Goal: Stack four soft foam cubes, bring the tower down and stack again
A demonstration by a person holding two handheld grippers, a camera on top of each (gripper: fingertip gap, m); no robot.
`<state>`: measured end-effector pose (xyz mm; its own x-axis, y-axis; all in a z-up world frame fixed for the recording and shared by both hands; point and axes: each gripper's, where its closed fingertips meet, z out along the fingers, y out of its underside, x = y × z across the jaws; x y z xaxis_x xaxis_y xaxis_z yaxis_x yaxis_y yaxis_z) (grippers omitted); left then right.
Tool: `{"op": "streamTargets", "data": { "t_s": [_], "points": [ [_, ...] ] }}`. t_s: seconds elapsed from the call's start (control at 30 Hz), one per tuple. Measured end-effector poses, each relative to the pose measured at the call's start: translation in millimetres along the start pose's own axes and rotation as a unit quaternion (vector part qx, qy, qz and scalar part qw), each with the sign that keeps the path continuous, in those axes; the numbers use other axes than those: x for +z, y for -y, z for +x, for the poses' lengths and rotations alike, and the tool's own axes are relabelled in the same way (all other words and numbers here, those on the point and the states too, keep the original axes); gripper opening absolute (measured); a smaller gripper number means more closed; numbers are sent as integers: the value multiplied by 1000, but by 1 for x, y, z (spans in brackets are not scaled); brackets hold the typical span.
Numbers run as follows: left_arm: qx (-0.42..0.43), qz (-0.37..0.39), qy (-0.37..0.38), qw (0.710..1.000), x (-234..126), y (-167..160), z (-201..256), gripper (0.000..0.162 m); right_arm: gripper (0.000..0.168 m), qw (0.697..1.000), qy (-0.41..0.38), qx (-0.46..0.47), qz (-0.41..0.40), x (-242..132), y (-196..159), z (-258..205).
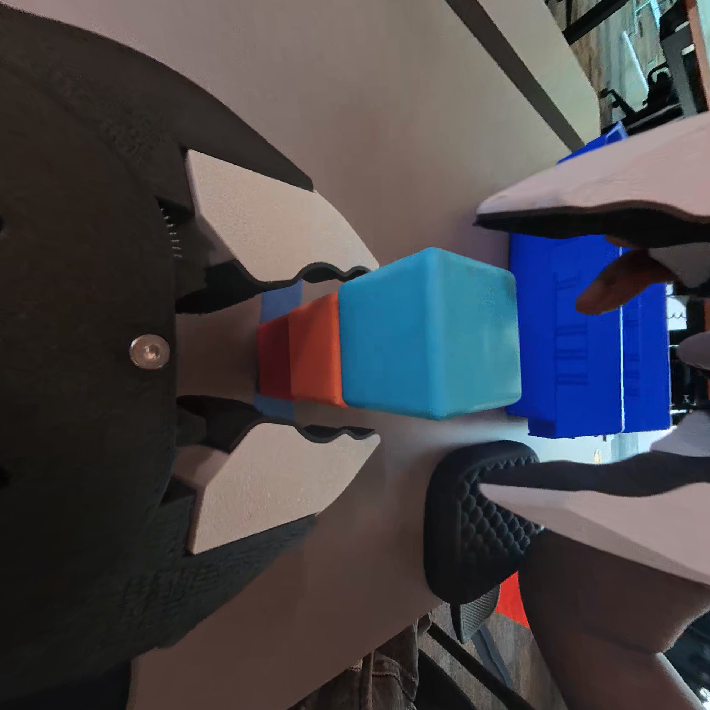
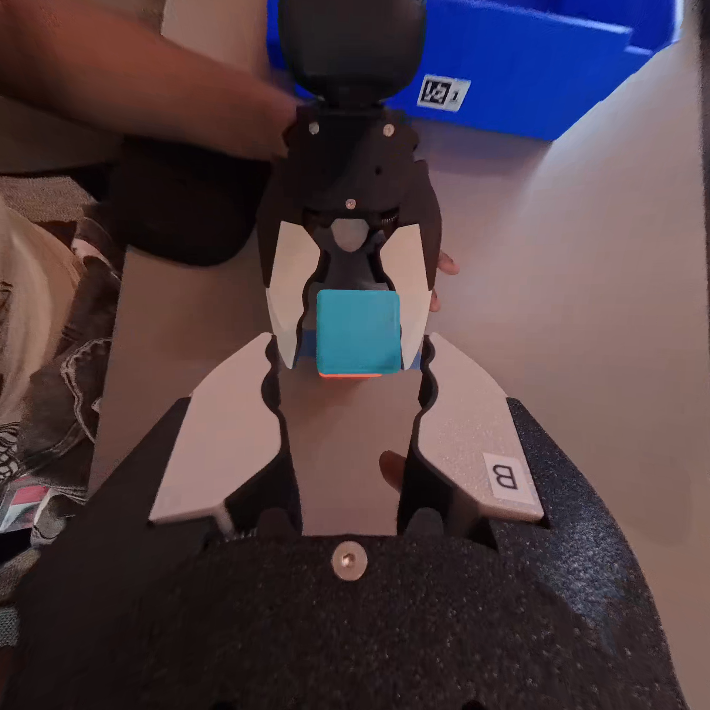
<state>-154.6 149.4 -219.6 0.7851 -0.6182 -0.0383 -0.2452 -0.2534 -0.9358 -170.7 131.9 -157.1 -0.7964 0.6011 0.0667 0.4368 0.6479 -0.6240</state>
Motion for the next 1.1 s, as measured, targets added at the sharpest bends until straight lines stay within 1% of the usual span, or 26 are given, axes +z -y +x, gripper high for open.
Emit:
{"op": "streamTargets", "data": {
  "t_s": [0.07, 0.13, 0.17, 0.23, 0.57, 0.83, 0.93, 1.0, 1.1],
  "points": [
    [5, 1, -1, 1000, 1, 0, 1, 67, 70, 1000, 5, 1, -15, 10, -3, 0],
    [11, 2, 0, 1000, 2, 0, 1, 57, 69, 999, 1, 0, -35, 17, -8, 1],
    [12, 1, -1, 1000, 2, 0, 1, 56, 67, 999, 2, -4, -42, 20, -10, 0],
    [17, -5, -1, 1000, 1, -1, 2, 56, 49, 999, 2, -11, -40, 23, -9, 0],
    [15, -29, 6, 999, 2, -2, 3, 56, 49, 1000, 6, -22, -6, 21, -10, -1],
    [13, -29, 7, 999, 3, -2, 3, 56, 49, 1000, 5, -17, 6, 18, -12, -2],
    [12, -35, 12, 999, 0, -4, 1, 56, 49, 1000, -2, -12, 17, 12, -12, 1],
    [22, -56, 21, 998, 0, -12, -2, 56, 49, 1000, -6, -4, 27, 5, -12, 4],
    [34, -72, 11, 997, 5, -18, 3, 56, 49, 999, -23, 4, 39, -6, -13, 10]
  ]
}}
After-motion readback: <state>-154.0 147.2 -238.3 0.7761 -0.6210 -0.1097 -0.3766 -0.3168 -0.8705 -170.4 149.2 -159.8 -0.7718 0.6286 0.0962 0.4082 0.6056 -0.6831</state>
